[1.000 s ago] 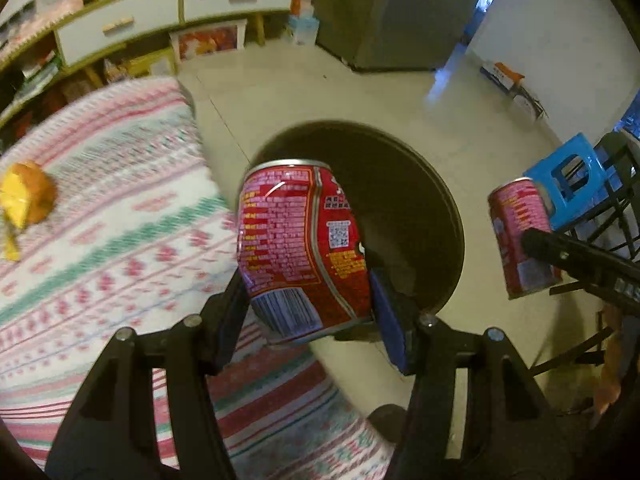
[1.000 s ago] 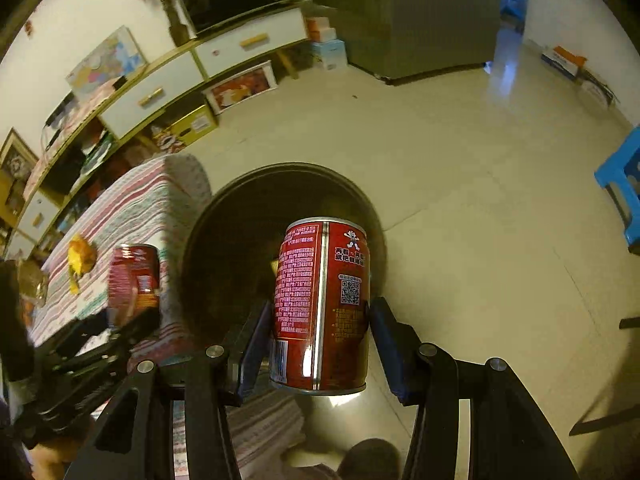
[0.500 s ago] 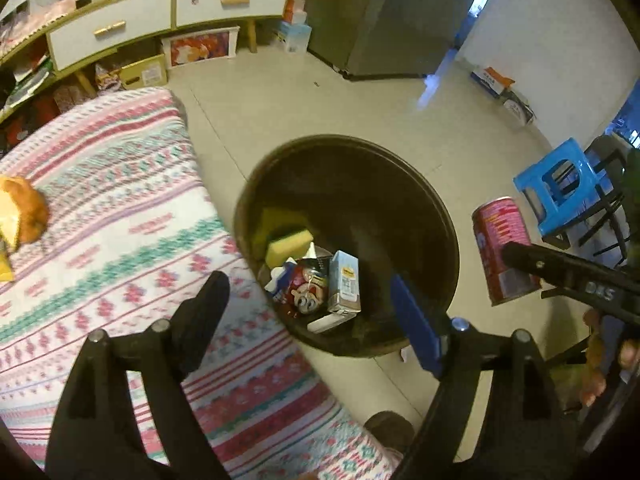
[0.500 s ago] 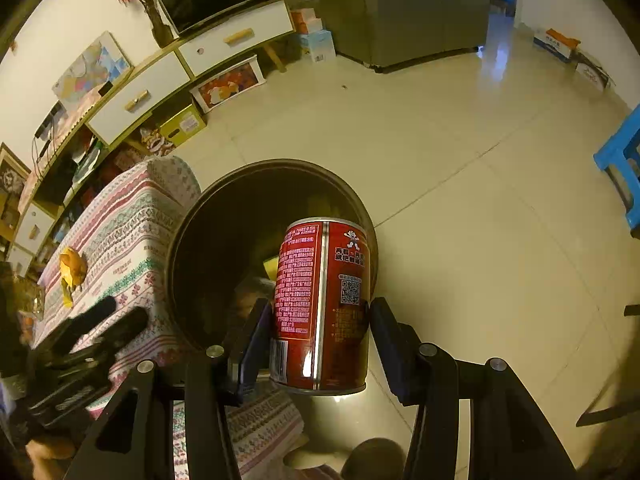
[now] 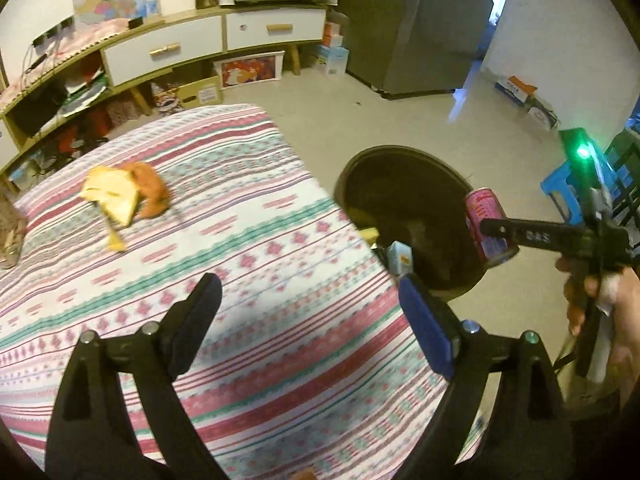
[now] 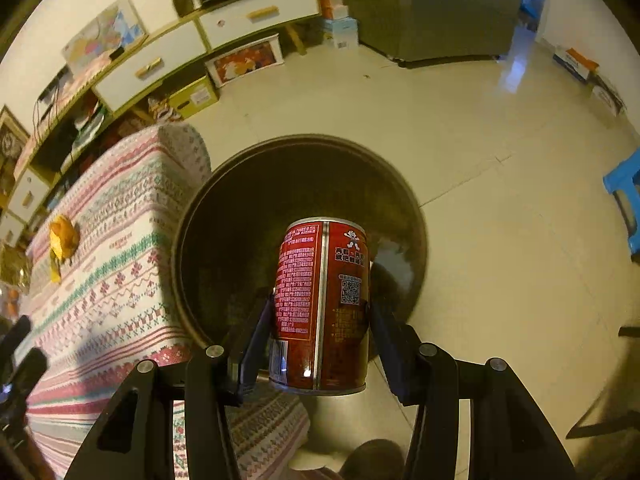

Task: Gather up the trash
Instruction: 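Carry both red cans over the brown bin and release them, then move both grippers back over the table toward the yellow wrapper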

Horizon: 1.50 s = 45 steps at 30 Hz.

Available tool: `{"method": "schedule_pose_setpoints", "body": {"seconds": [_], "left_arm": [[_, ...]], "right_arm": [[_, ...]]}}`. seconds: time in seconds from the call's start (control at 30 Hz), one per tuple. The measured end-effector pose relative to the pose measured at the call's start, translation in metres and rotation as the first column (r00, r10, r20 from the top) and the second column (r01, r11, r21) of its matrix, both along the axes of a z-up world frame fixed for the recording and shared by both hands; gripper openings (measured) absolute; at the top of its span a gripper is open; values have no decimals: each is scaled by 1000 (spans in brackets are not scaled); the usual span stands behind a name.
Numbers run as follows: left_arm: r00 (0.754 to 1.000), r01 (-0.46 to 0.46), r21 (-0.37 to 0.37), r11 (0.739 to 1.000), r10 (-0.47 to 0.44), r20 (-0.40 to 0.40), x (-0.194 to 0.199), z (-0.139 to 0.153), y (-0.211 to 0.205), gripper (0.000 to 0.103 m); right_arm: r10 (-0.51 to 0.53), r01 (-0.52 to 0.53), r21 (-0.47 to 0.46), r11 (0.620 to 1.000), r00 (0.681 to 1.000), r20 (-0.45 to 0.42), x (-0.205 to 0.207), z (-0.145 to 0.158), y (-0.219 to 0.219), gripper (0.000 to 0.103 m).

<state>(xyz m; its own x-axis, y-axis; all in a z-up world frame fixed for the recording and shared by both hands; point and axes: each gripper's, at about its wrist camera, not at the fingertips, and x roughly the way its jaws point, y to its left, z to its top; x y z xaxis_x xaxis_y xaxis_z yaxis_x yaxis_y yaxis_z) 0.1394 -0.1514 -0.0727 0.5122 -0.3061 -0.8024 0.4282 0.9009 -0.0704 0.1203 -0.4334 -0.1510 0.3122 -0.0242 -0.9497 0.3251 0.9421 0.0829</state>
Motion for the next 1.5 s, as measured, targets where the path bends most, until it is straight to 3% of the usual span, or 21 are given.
{"method": "schedule_pose_setpoints", "body": {"seconds": [0.17, 0.43, 0.47, 0.5, 0.57, 0.97, 1.27, 1.5], "left_arm": [[999, -7, 25, 1000, 6, 34, -11, -1, 22, 92], [998, -59, 1, 998, 59, -29, -2, -4, 67, 93], [997, -69, 2, 998, 69, -31, -3, -4, 71, 94], [996, -86, 3, 996, 86, -35, -1, -4, 77, 95], [993, -113, 2, 994, 113, -40, 1, -4, 88, 96], [965, -257, -49, 965, 253, -70, 9, 6, 144, 97], [927, -372, -81, 924, 367, -79, 16, 10, 185, 97], [875, -482, -82, 872, 474, -101, 28, 2, 217, 97]], "right_arm": [[5, -7, -31, 999, 998, -57, 11, -23, 12, 52], [-1, -4, -52, 999, 995, -97, 16, -36, 18, 52], [-1, -4, -53, 999, 995, -100, 16, -37, 19, 57], [1, -6, -55, 998, 995, -103, 16, -37, 20, 66], [5, -11, -62, 998, 995, -101, 16, -36, 23, 73], [38, -43, -88, 995, 998, -59, 10, -11, 52, 76], [62, -62, -77, 995, 998, -14, 13, 6, 79, 76], [106, -104, -97, 990, 994, 15, 22, 15, 103, 77]]}}
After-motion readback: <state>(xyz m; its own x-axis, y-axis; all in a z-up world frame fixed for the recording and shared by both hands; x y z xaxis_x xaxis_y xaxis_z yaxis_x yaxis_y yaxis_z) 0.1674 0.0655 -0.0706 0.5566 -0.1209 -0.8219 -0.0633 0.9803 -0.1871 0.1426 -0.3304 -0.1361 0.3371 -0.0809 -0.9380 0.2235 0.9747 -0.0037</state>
